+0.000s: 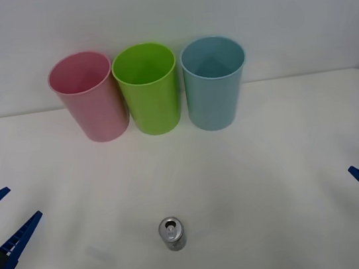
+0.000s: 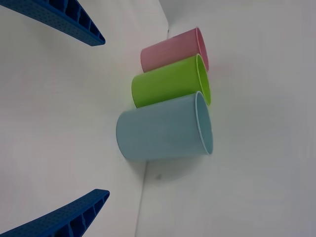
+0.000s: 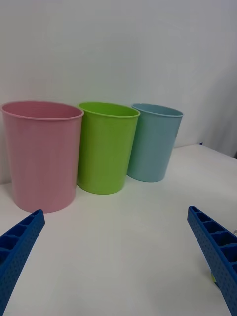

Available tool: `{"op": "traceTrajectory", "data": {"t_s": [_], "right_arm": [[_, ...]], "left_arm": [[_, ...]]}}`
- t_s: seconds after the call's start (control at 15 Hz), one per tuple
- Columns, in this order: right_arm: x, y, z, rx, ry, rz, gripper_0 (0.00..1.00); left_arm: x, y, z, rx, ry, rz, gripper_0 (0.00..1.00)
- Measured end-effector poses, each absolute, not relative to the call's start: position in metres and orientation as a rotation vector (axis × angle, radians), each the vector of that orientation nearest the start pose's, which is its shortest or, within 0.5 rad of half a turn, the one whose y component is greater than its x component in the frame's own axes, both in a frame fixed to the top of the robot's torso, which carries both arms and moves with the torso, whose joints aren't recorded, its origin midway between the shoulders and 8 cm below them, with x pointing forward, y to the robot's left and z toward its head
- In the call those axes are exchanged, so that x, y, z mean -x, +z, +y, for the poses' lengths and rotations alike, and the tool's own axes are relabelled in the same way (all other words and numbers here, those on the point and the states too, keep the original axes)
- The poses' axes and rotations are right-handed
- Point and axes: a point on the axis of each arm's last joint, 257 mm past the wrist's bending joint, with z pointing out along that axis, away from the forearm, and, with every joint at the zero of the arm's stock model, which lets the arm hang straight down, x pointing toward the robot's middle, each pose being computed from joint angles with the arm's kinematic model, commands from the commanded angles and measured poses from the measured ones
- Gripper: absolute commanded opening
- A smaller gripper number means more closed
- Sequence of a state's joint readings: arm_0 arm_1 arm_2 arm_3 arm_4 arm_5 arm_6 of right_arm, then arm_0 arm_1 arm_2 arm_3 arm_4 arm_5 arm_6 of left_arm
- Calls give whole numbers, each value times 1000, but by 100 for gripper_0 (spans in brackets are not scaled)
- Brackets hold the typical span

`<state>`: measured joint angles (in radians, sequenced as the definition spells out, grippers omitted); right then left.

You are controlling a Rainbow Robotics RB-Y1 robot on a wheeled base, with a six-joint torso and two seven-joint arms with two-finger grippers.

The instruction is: Grasp the object on the table and drop it into the matching bin: aluminum can to the light blue bin, PET bottle to the pink bin.

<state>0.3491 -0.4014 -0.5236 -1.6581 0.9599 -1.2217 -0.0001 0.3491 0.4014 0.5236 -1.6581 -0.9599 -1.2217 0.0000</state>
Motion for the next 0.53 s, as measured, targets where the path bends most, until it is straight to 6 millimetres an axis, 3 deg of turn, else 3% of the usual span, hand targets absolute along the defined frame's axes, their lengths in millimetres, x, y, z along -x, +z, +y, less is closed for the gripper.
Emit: {"op": "traceTrajectory", "data": {"t_s": [0.53], "right_arm": [[-338, -186, -323, 466, 576, 1474, 100]], "left_arm": [[-342, -169, 330, -465, -567, 1441, 100]]}}
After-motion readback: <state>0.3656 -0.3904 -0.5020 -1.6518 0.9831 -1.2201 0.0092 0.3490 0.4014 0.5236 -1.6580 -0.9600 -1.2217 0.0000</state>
